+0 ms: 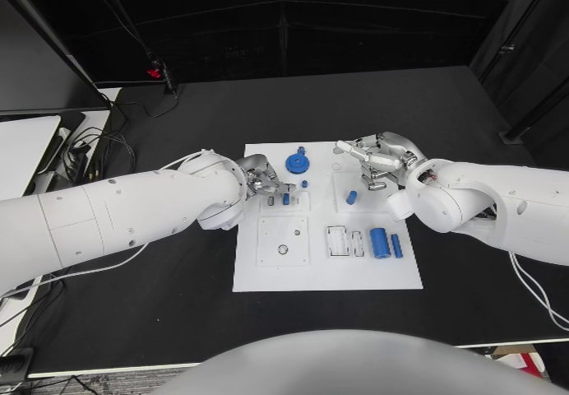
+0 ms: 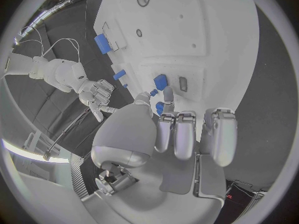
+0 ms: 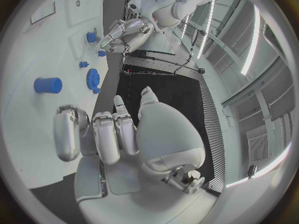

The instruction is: Assemble the parts on the task board

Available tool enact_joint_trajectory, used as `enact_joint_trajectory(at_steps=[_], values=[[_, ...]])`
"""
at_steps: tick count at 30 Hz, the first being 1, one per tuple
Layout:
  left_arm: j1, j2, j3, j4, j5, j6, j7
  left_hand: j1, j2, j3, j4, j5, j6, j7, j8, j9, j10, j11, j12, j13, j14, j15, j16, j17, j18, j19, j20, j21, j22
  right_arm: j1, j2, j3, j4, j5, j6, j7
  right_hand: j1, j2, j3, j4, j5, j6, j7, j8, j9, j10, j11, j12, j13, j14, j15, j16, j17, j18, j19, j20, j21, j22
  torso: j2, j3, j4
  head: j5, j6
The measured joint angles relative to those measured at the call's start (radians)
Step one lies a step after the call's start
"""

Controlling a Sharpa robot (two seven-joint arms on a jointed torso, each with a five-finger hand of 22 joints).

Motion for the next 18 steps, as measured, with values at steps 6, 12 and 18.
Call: enact_joint_trajectory(at_steps=[6,12,18], values=[[0.0,0.0,0.0,-0.001,0.002,0.002,-0.001,0.0,0.0,0.0,0.0,0.0,0.0,0.0,0.0,0.0,0.0,0.0,0.0,0.0,0.0,0.0,0.0,0.0,0.0,0.0,0.0,-0.002,0.0,0.0,0.0,0.0,0.0,0.0,0.0,0.0,0.0,0.0,0.0,0.0,0.0,0.0,0.0,0.0,0.0,0.0,0.0,0.0,0.0,0.0,0.0,0.0,0.0,0.0,0.0,0.0,0.0,0.0,0.0,0.0003,0.0,-0.001,0.0],[0.0,-0.008,0.0,0.005,0.001,-0.003,-0.001,-0.008,-0.001,-0.002,-0.002,0.0,-0.005,-0.001,0.005,0.004,0.0,0.0,0.0,0.0,0.0,0.0,0.0,0.0,0.0,0.0,0.0,-0.005,0.0,0.0,0.0,0.0,0.0,0.0,0.0,0.0,0.0,0.0,0.0,0.0,0.0,0.0,0.0,0.0,0.0,0.0,0.0,0.0,0.0,0.0,0.0,0.0,0.0,0.0,0.0,0.0,0.0,0.0,0.0,0.0003,-0.0004,0.001,0.0],[0.024,-0.051,-0.001,0.03,-0.003,-0.016,0.025,-0.058,-0.005,-0.033,-0.002,-0.049,-0.056,0.013,0.024,0.017,0.0,0.0,0.0,0.0,0.0,0.0,0.0,0.0,0.0,0.0,0.0,-0.017,0.0,-0.001,0.0,0.0,0.0,0.0,0.0,0.0,0.0,0.0,0.0,0.0,0.0,0.0,0.0,0.0,0.0,0.0,0.0,0.0,0.0,0.0,0.0,0.0,0.0,0.0,0.0,0.0,0.0,0.0,0.0,0.0006,-0.0006,0.007,0.0]])
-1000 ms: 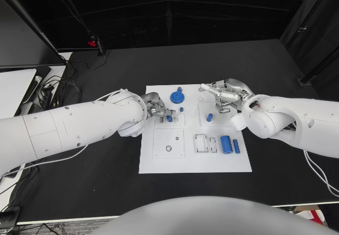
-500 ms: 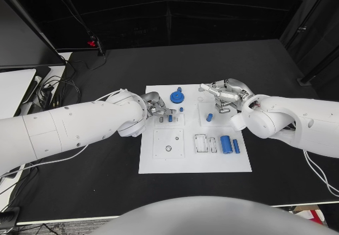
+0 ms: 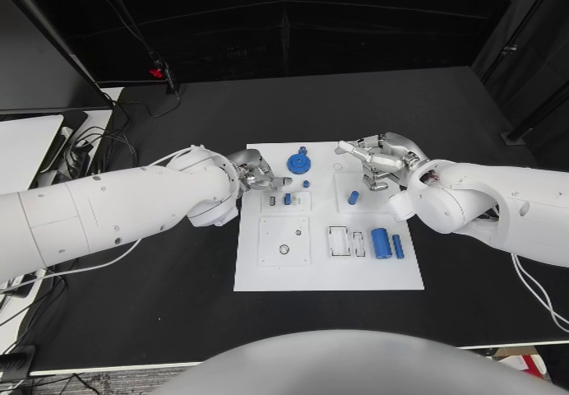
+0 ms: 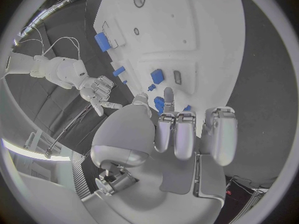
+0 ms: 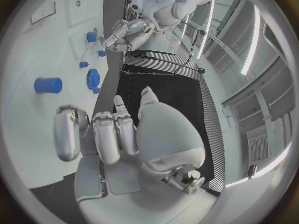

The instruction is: Assemble the parts on the task board

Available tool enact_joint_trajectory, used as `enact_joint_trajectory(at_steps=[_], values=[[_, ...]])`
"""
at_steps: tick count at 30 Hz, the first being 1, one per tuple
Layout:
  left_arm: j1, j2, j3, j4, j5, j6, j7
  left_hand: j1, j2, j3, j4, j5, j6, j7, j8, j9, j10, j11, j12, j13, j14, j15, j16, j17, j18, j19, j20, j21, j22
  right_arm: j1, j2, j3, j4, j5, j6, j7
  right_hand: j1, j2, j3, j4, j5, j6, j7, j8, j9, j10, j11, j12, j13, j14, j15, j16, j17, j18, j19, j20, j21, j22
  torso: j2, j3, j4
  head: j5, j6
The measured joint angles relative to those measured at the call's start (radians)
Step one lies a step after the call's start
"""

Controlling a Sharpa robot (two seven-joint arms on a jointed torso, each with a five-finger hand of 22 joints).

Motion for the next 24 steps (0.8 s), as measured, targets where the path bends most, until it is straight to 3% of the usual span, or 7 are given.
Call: enact_joint_trajectory(at_steps=[6,8,11,17,19,21,24], values=[[0.075,-0.029,0.003,0.002,0.008,0.047,0.07,-0.073,0.003,-0.045,-0.002,-0.115,-0.063,0.024,0.004,-0.02,-0.001,0.029,0.0,0.0,0.002,0.022,0.0,0.0,0.021,-0.035,0.02,-0.072,0.0,0.0,0.001,0.0,0.0,0.0,0.0,0.0,0.0,0.0,0.0,0.0,0.0,0.0,0.0,0.0,0.0,0.0,0.0,0.0,0.0,0.0,0.0,0.0,0.0,0.0,0.0,0.0,0.0,0.0,0.0,0.0005,0.0,0.012,0.0],[0.093,-0.037,0.003,-0.003,0.015,0.081,0.09,-0.076,-0.001,-0.055,-0.003,-0.148,-0.063,0.032,-0.017,-0.06,0.0,0.041,0.0,0.0,0.001,0.035,0.0,0.0,0.032,-0.055,0.032,-0.089,0.0,0.0,0.001,0.0,0.0,0.0,0.0,0.0,0.0,0.0,0.0,0.0,0.0,0.0,0.0,0.0,0.0,0.0,0.0,0.0,0.0,0.0,0.0,0.0,0.0,0.0,0.0,0.0,0.0,0.0,-0.001,0.0006,0.0,0.016,0.0],[0.117,-0.044,0.003,-0.024,0.026,0.141,0.117,-0.047,-0.028,-0.055,-0.002,-0.164,0.018,0.038,-0.094,-0.177,0.0,0.043,0.0,0.0,0.002,0.041,0.0,0.0,0.032,-0.086,0.043,-0.112,0.0,0.0,0.001,0.0,0.0,0.0,0.0,0.0,0.0,0.0,0.0,0.0,0.0,0.0,0.0,0.001,0.0,0.0,0.0,0.0,0.0,0.0,0.0,0.0,0.0,0.0,0.0,0.0,0.0,0.0,-0.001,0.0006,0.0,0.024,0.003],[0.133,-0.039,0.002,-0.093,0.042,0.22,0.156,0.011,-0.068,-0.018,0.0,-0.155,0.146,0.026,-0.202,-0.315,0.0,0.043,0.0,0.0,0.002,0.041,0.0,0.0,0.032,-0.051,0.045,-0.073,0.001,0.0,0.001,0.0,0.001,0.0,0.0,-0.001,0.0,0.0,0.0,0.0,0.0,0.0,0.0,0.004,0.0,0.0,0.0,0.0,0.0,0.0,0.0,0.0,0.0,0.0,0.0,0.0,0.0,0.0,0.0,-0.0001,0.0,0.033,0.016],[0.134,-0.028,0.002,-0.129,0.045,0.235,0.169,0.03,-0.074,-0.004,0.0,-0.149,0.181,0.018,-0.217,-0.337,0.0,0.042,0.0,0.0,0.002,0.041,0.0,0.0,0.032,-0.009,0.042,-0.029,0.001,0.0,0.001,0.0,0.001,0.0,0.0,-0.001,0.0,0.0,0.0,0.0,0.0,0.0,0.0,0.004,0.0,0.0,0.0,0.0,0.0,0.0,0.0,0.0,0.0,0.0,0.0,0.0,0.0,0.0,0.0,-0.0006,0.0,0.035,0.02],[0.135,-0.017,0.002,-0.161,0.047,0.245,0.179,0.039,-0.083,0.013,0.001,-0.143,0.231,0.003,-0.229,-0.356,-0.001,0.022,0.0,0.0,0.003,0.03,0.0,0.0,0.008,0.003,0.034,0.032,0.001,0.0,0.001,0.0,0.001,0.0,0.0,-0.001,0.0,0.0,0.0,0.0,0.0,0.0,0.0,0.004,0.0,0.0,0.0,0.0,0.0,0.0,0.0,0.0,0.0,0.0,0.0,0.0,0.0,0.0,0.0,-0.0007,0.0,0.037,0.025],[0.137,0.001,0.002,-0.209,0.048,0.261,0.197,0.046,-0.079,0.02,0.003,-0.136,0.265,-0.011,-0.197,-0.331,0.0,0.003,0.0,0.0,0.002,0.01,0.0,0.0,0.0,0.004,0.017,0.058,0.001,0.0,0.001,0.0,0.001,0.0,0.0,-0.001,0.0,0.0,0.0,0.0,0.0,0.0,0.0,0.004,0.0,0.0,0.0,0.0,0.0,0.0,0.0,0.0,0.0,0.0,0.0,0.0,0.0,0.0,0.001,-0.0016,-0.0006,0.038,0.033]])
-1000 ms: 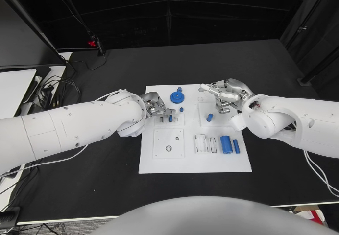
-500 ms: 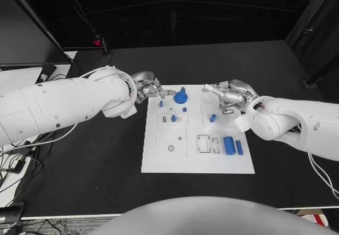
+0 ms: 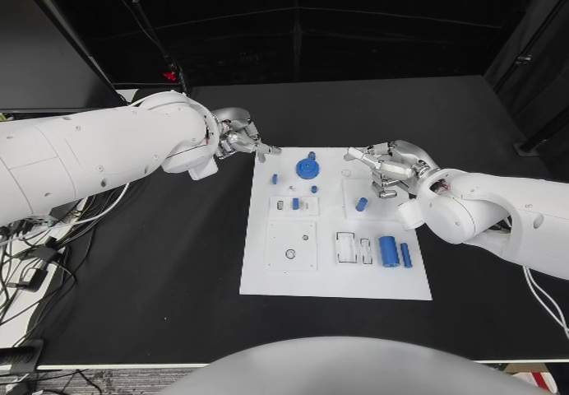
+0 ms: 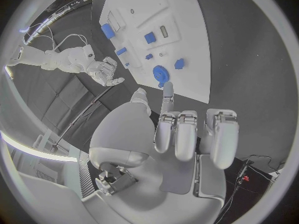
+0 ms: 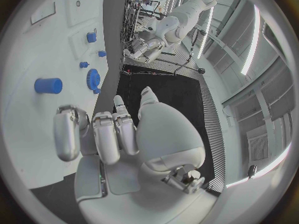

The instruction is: Assemble the parts on the task board

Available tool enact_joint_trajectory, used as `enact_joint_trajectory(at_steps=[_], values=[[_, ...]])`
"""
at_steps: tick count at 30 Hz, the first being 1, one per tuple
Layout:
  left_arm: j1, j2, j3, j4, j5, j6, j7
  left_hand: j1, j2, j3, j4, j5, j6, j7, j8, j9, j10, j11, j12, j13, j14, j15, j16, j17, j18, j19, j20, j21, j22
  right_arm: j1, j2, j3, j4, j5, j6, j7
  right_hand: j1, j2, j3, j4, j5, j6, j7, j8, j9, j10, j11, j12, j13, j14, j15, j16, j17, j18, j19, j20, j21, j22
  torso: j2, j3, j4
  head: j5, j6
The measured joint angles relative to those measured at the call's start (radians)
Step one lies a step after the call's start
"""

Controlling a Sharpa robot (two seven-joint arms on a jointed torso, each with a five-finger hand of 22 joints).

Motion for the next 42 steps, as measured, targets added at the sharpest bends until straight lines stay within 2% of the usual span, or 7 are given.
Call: enact_joint_trajectory(at_steps=[4,13,21,23,26,33,42], values=[[-0.001,0.027,0.0,-0.059,-0.001,0.024,0.02,-0.006,0.006,0.003,-0.003,0.0,-0.039,-0.007,0.052,0.062,0.0,0.0,0.0,0.0,-0.001,-0.003,0.0,0.0,0.0,-0.002,-0.008,0.0,0.0,0.0,0.0,0.0,0.0,0.0,0.0,0.0,0.0,0.0,-0.003,-0.003,0.0,0.0,0.0,0.0,0.0,0.0,0.0,0.0,0.0,0.0,0.0,0.0,0.0,0.0,0.0,0.0,0.0,0.0,0.001,-0.0006,-0.0001,0.0,0.007],[-0.015,0.097,0.0,-0.173,-0.01,0.085,0.049,-0.013,0.013,0.003,-0.003,-0.033,0.006,-0.026,0.045,0.062,-0.003,-0.014,0.0,0.0,0.0,-0.016,0.0,0.0,0.0,-0.002,-0.015,0.0,0.0,0.0,0.001,0.0,0.0,0.0,0.0,0.0,0.0,0.0,-0.005,0.0,0.0,0.0,0.0,0.0,0.0,0.0,0.0,0.0,0.0,0.0,0.0,0.0,0.0,0.0,0.0,0.0,0.0,0.0,0.001,-0.0008,-0.0007,0.002,0.016],[-0.035,0.15,0.0,-0.246,-0.035,0.138,0.042,-0.02,0.007,0.003,-0.003,-0.129,-0.064,0.003,0.026,0.083,0.001,-0.003,0.0,0.0,0.0,-0.016,0.0,0.0,0.0,0.001,-0.019,0.0,0.0,0.0,0.005,0.0,0.0,0.0,0.0,0.001,0.0,0.0,-0.005,0.0,0.0,0.0,0.0,0.0,0.0,0.0,0.0,0.0,0.0,0.0,0.0,0.0,0.0,0.0,0.0,0.0,0.0,0.0,0.001,-0.0003,-0.0007,0.005,0.024],[-0.041,0.162,0.0,-0.261,-0.044,0.158,0.037,-0.02,0.007,0.003,-0.003,-0.152,-0.143,0.02,0.047,0.118,0.0,0.016,0.0,0.0,0.0,0.001,0.0,0.0,0.0,0.0,-0.015,0.0,0.0,0.0,0.006,0.0,0.0,0.0,0.0,0.001,0.0,0.0,-0.005,0.0,0.0,0.0,0.0,0.0,0.0,0.0,0.0,0.0,0.0,0.0,0.0,0.0,0.0,0.0,0.0,0.0,0.0,0.0,0.001,-0.0003,-0.0007,0.005,0.026],[-0.047,0.172,0.0,-0.276,-0.058,0.184,0.032,-0.016,0.025,0.002,-0.002,-0.174,-0.262,0.039,0.165,0.228,-0.001,0.039,0.0,0.0,0.002,0.021,0.0,0.0,0.0,-0.001,0.014,0.0,0.0,0.0,0.006,0.0,0.0,0.0,0.0,0.001,0.0,0.0,-0.005,0.0,0.0,0.0,0.0,0.0,0.0,0.0,0.0,0.0,0.0,0.0,0.0,0.0,0.0,0.0,0.0,0.0,0.0,0.0,0.0,-0.0003,-0.0009,0.005,0.027],[-0.056,0.186,0.0,-0.3,-0.091,0.212,0.028,0.019,0.073,0.003,-0.004,-0.179,-0.259,0.031,0.195,0.245,0.0,0.037,0.0,0.0,0.002,0.022,0.0,0.0,0.0,0.0,0.016,0.0,0.0,0.0,0.006,0.0,0.0,0.0,0.0,0.001,0.0,0.0,-0.005,0.0,0.0,0.0,0.0,0.0,0.0,0.0,0.0,0.0,0.0,0.0,0.0,0.0,0.0,0.0,0.0,0.0,0.0,0.0,0.0,0.0003,-0.0005,0.0,0.031],[-0.059,0.192,0.0,-0.313,-0.122,0.225,0.033,0.014,0.101,-0.035,-0.004,-0.26,-0.217,0.019,0.22,0.252,0.002,0.027,0.0,0.0,0.002,0.022,0.0,0.0,0.0,0.0,0.016,0.0,0.0,0.0,0.008,0.0,-0.001,0.0,0.0,0.0,0.0,0.0,-0.005,0.0,0.0,0.0,0.0,0.003,0.0,0.0,0.0,0.0,0.0,0.0,0.0,0.0,0.0,0.0,0.0,0.0,0.0,0.0,0.0,0.001,0.0012,-0.001,0.027]])
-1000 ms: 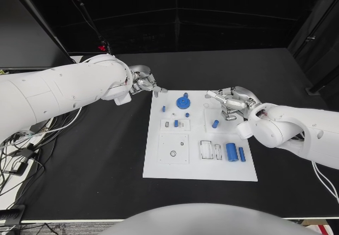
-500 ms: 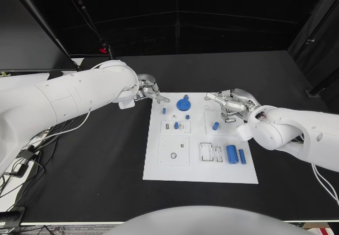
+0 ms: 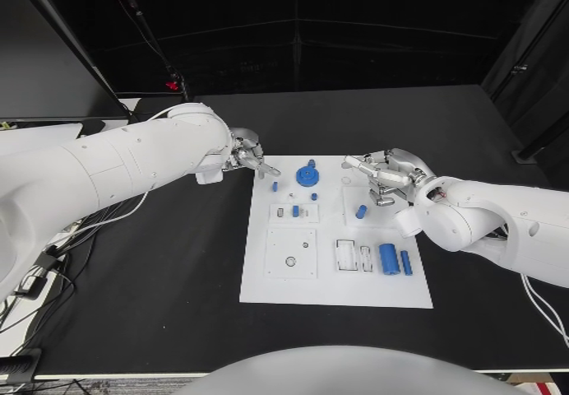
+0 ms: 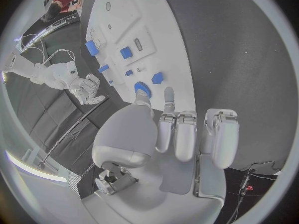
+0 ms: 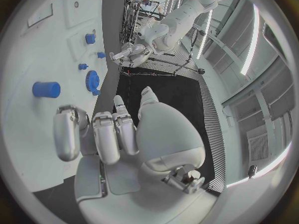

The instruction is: Assemble the parts on the task board

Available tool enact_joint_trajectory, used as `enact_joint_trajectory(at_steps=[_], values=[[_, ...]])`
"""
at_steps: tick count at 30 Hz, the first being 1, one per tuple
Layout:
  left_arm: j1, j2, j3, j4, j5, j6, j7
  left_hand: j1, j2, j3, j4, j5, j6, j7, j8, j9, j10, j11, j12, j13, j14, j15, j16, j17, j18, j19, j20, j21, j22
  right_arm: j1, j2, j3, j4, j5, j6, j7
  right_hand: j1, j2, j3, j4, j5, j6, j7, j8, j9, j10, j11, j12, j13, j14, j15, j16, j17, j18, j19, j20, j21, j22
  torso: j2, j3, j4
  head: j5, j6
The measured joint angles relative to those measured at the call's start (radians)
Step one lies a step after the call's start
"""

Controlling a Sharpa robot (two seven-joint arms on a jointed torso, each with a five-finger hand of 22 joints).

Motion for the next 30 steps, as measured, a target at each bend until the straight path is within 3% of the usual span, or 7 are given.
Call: enact_joint_trajectory(at_steps=[9,12,18,25,30], values=[[-0.001,0.011,0.0,-0.019,-0.013,0.006,0.007,-0.038,0.019,-0.041,0.001,0.0,0.074,-0.024,0.025,0.027,-0.001,-0.026,0.0,0.0,-0.001,-0.02,0.0,0.0,0.0,0.001,-0.013,0.0,0.0,0.0,0.0,0.0,0.0,0.0,0.0,-0.001,0.0,0.0,0.0,0.0,0.0,0.0,0.0,0.001,0.0,0.0,0.0,0.0,0.0,0.0,0.0,0.0,0.0,0.0,0.0,0.0,0.0,0.0,0.0,0.0,0.0,-0.001,-0.002],[-0.002,0.017,0.0,-0.027,-0.015,0.008,0.008,-0.06,0.026,-0.06,0.001,0.0,0.093,-0.031,0.024,0.029,-0.001,-0.026,0.0,0.0,-0.001,-0.022,0.0,0.0,0.0,0.0,-0.015,0.0,0.0,0.0,0.0,0.0,0.0,0.0,0.0,-0.001,0.0,0.0,0.0,0.0,0.0,0.0,0.0,0.001,0.0,0.0,0.0,0.0,0.0,0.0,0.0,0.0,0.0,0.0,0.0,0.0,0.0,0.0,0.0,-0.0001,0.0,-0.001,-0.004],[-0.003,0.033,0.0,-0.041,-0.017,0.016,0.007,-0.071,0.028,-0.074,-0.003,0.003,0.13,-0.039,-0.015,0.013,-0.002,-0.034,0.0,0.0,-0.001,-0.03,0.0,0.0,0.0,-0.002,-0.024,0.0,0.0,0.0,0.001,0.0,0.0,0.0,0.0,-0.001,0.0,0.0,0.0,0.0,0.0,0.0,0.0,0.001,0.0,0.0,0.0,0.0,0.0,0.0,0.0,0.0,0.0,0.0,0.0,0.0,0.0,0.0,0.0,0.0,-0.0006,-0.001,-0.006],[-0.004,0.05,0.0,-0.05,-0.018,0.027,-0.013,-0.042,0.035,-0.084,-0.002,0.079,0.17,-0.045,-0.071,-0.009,-0.002,-0.041,0.0,0.0,-0.002,-0.038,0.0,0.0,0.0,-0.003,-0.033,0.0,0.0,0.0,0.002,0.0,0.001,0.0,0.0,-0.001,0.0,0.0,0.0,0.0,0.0,0.0,0.0,0.001,0.0,0.0,0.0,0.0,0.0,0.0,0.0,0.0,0.0,0.0,0.0,0.0,0.0,0.0,0.0,0.0,-0.0009,-0.001,-0.009],[-0.006,0.059,0.0,-0.055,-0.019,0.036,-0.039,-0.036,0.029,-0.087,-0.002,0.088,0.171,-0.047,-0.085,-0.013,-0.002,-0.041,0.0,0.0,-0.004,-0.04,0.0,0.0,0.0,0.0,-0.036,0.0,0.0,0.0,0.002,0.0,0.002,0.0,0.0,-0.001,0.0,0.0,0.0,0.0,0.0,0.0,0.0,0.001,0.0,0.0,0.0,0.0,0.0,0.0,0.0,0.0,0.0,0.0,0.0,0.0,0.0,0.0,0.0,-0.0001,-0.0009,-0.002,-0.01]])
